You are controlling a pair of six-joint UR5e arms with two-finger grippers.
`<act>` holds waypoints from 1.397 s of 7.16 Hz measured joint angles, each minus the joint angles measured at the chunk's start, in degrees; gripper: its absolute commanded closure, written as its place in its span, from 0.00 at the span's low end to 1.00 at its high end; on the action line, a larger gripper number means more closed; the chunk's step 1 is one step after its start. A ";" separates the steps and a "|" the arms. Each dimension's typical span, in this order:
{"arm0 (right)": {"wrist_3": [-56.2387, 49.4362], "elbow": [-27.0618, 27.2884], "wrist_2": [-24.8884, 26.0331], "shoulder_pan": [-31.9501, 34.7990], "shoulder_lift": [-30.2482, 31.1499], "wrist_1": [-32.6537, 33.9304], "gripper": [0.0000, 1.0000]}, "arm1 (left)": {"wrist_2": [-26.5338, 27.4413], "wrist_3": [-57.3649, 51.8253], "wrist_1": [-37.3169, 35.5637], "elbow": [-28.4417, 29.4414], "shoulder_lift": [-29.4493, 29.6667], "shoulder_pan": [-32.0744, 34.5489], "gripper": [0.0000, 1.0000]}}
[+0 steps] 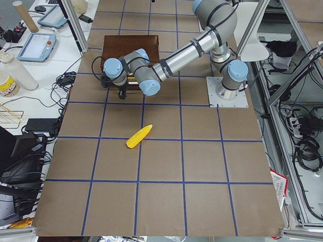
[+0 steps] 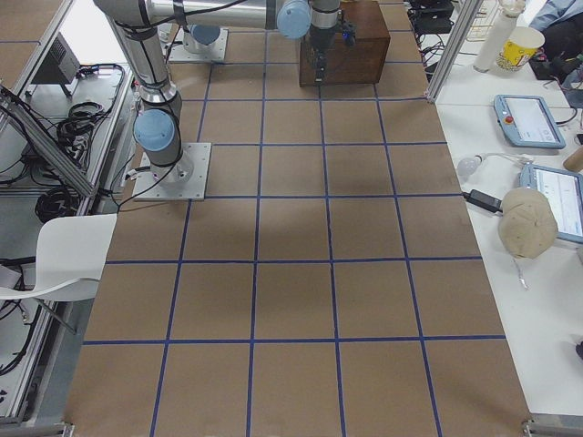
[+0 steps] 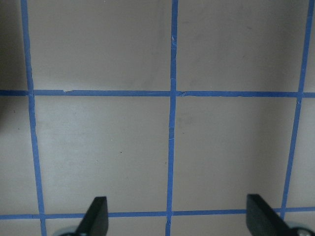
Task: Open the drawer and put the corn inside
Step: 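Pull the drawer outward from the cabinet with the left gripper, then release the handle and move the left gripper toward the yellow corn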
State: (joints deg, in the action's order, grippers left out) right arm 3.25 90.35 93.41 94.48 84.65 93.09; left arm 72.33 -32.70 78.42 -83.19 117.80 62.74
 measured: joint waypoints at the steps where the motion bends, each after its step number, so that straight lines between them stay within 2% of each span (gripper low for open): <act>1: 0.00 0.00 -0.02 0.00 0.01 -0.01 0.00 | 0.12 -0.34 0.05 0.17 0.03 -0.16 0.00; 10: 0.00 0.00 0.02 0.00 0.04 0.03 0.00 | 2.12 -3.28 0.57 1.90 1.10 -2.54 0.00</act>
State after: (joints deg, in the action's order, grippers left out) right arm 3.25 90.35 93.43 94.48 84.69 93.12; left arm 74.45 -35.98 78.98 -81.28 118.90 60.20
